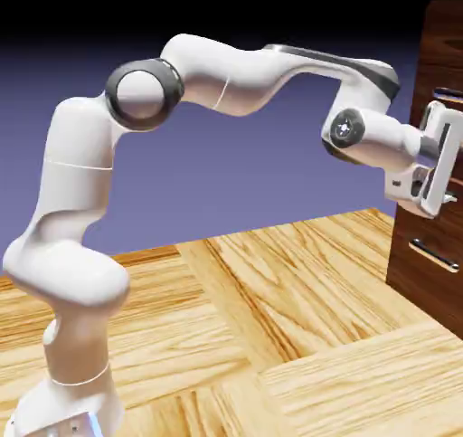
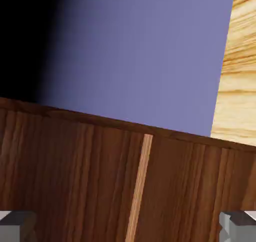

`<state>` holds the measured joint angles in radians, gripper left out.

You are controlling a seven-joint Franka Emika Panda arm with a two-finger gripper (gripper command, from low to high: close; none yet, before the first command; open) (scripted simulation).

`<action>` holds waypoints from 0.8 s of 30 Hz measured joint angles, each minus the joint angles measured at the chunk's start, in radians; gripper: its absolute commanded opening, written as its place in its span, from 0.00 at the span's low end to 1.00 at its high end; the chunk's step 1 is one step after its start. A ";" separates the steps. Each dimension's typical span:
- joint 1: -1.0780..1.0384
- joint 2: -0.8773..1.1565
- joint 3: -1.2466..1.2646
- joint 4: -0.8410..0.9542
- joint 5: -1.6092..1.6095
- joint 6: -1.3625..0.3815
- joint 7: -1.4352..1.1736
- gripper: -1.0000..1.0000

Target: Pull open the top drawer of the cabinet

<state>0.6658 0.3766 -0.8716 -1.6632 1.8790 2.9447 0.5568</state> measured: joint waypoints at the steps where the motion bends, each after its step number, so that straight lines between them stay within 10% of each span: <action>1: 0.015 0.022 -0.020 0.027 0.043 -0.002 -0.004 1.00; 21: 0.018 0.454 -0.200 0.584 0.375 -0.006 0.250 1.00; 22: -0.002 0.474 -0.194 0.612 0.355 -0.003 0.285 0.00; 24: -0.002 0.474 -0.194 0.612 0.355 -0.003 0.285 0.00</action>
<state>0.6635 0.8511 -1.0652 -1.0511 2.2336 2.9415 0.8418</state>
